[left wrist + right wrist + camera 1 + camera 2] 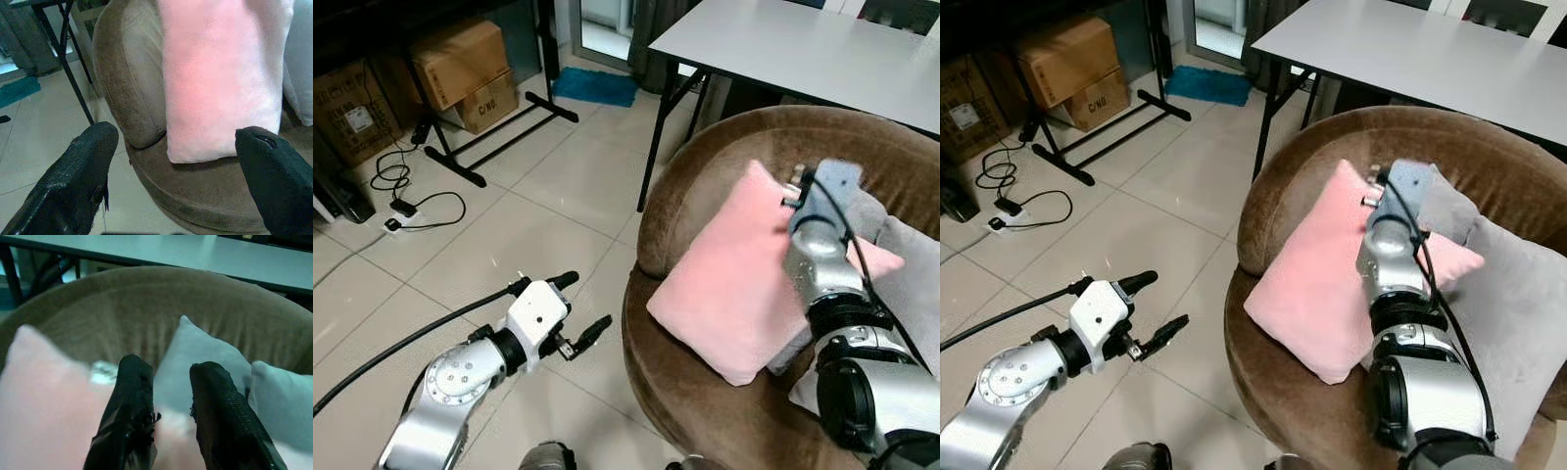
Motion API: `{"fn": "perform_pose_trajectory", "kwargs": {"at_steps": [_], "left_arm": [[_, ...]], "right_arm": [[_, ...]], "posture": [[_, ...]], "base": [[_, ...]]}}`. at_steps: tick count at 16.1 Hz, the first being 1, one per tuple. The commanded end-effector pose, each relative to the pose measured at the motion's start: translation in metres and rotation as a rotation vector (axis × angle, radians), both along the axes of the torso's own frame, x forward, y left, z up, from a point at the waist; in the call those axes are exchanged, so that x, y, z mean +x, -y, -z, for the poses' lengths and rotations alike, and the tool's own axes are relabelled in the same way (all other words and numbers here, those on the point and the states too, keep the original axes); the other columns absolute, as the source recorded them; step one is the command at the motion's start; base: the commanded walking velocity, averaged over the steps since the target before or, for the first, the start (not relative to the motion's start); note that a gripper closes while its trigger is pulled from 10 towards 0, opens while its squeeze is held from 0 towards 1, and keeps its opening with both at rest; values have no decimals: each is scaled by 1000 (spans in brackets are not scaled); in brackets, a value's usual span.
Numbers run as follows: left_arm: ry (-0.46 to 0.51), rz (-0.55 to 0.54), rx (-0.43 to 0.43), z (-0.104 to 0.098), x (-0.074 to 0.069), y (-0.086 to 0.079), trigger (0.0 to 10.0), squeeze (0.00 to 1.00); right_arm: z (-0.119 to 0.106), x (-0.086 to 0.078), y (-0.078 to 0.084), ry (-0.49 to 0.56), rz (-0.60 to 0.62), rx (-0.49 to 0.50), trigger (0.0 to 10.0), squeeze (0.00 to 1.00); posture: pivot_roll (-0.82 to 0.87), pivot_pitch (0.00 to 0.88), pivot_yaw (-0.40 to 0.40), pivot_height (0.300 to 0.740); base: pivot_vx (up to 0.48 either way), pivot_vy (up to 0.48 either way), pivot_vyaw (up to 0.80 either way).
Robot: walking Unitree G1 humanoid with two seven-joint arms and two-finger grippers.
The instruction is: Move the pillow to the sofa from floor
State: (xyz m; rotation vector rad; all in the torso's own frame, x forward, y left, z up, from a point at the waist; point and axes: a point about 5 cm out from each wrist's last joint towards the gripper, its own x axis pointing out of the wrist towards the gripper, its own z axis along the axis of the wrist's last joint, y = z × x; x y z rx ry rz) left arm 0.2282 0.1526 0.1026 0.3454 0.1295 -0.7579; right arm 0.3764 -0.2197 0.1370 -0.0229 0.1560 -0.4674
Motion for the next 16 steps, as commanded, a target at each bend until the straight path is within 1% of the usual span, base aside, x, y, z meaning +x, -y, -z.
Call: {"fn": "perform_pose_trajectory", "kwargs": {"at_steps": [1, 4, 7, 9, 10, 11, 12, 13, 14, 16], "left_arm": [[3, -2, -1, -1, -1, 2, 10000, 0], [4, -7, -5, -2, 0, 3, 10000, 0], [7, -21, -8, -2, 0, 3, 10000, 0], [18, -67, -2, 0, 3, -1, 10000, 0], [34, -127, 24, 3, 9, -8, 10000, 0], [38, -222, 14, 12, 20, -20, 10000, 0], [43, -231, 62, 17, 28, -30, 10000, 0], [45, -227, 74, 17, 31, -32, 10000, 0], [53, -222, 65, 13, 34, -30, 10000, 0], [59, -203, 48, 12, 34, -23, 10000, 0]], "right_arm": [[0, -4, 2, 25, -7, 25, 10000, 0], [4, -12, -1, 37, -31, 37, 10000, 0], [12, -24, -6, 46, -54, 57, 10000, 0], [14, -32, -10, 48, -67, 84, 10000, 0], [14, -35, -11, 50, -73, 94, 10000, 0], [15, -39, -12, 46, -78, 101, 10000, 0], [18, -43, -13, 36, -83, 106, 10000, 0], [19, -44, -14, 32, -86, 107, 10000, 0], [17, -46, -14, 33, -90, 111, 10000, 0], [11, -47, -15, 62, -102, 123, 10000, 0]], "posture": [[-24, 131, -46, 740], [-27, 128, -45, 740], [-31, 124, -46, 740], [-32, 123, -48, 740], [-34, 121, -53, 740], [-35, 121, -61, 740], [-50, 120, -53, 740], [-50, 117, -49, 740], [-53, 115, -44, 740], [-55, 114, -40, 740]], "base": [[0, 0, 0], [0, 0, 0], [0, 0, 0], [0, 0, 0], [0, 0, 0], [0, 0, 0], [0, 0, 0], [0, 0, 0], [0, 0, 0], [0, 0, 0]]}}
